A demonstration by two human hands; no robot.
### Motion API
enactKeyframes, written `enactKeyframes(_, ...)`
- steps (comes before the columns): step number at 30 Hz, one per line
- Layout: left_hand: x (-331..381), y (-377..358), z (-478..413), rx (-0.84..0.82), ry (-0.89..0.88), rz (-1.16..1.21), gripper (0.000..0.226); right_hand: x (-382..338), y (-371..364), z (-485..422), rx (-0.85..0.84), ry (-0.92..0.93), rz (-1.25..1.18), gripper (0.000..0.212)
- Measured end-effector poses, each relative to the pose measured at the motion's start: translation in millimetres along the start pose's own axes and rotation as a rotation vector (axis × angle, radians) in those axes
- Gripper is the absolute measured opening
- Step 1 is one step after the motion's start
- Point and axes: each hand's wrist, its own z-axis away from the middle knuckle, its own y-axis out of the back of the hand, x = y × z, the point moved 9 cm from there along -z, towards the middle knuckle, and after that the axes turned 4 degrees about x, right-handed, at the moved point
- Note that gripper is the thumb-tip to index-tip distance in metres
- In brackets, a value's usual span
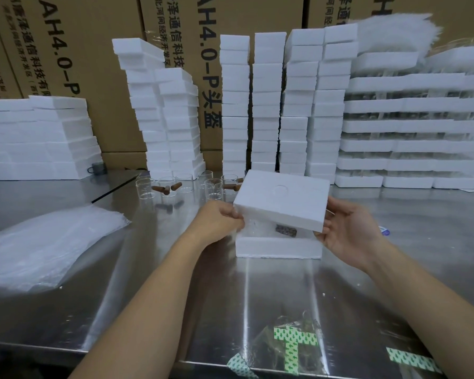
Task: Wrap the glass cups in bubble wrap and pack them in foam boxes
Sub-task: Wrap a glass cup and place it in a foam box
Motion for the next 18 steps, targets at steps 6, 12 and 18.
enactKeyframes(6,-1,2,4,-0.063,0.092,0.043,0.020,-1,2,0,0.022,0.009,0.003,0.025)
enactKeyframes(12,-5,-7,9,-0.072,0.222,0.136,0.018,0,2,0,0.020,0.007,0.003,0.026)
enactKeyframes(18,9,0,10,-0.026,0.021,-0.102,0.023,-1,3,-1,0.011,0.011,0.014,0.021)
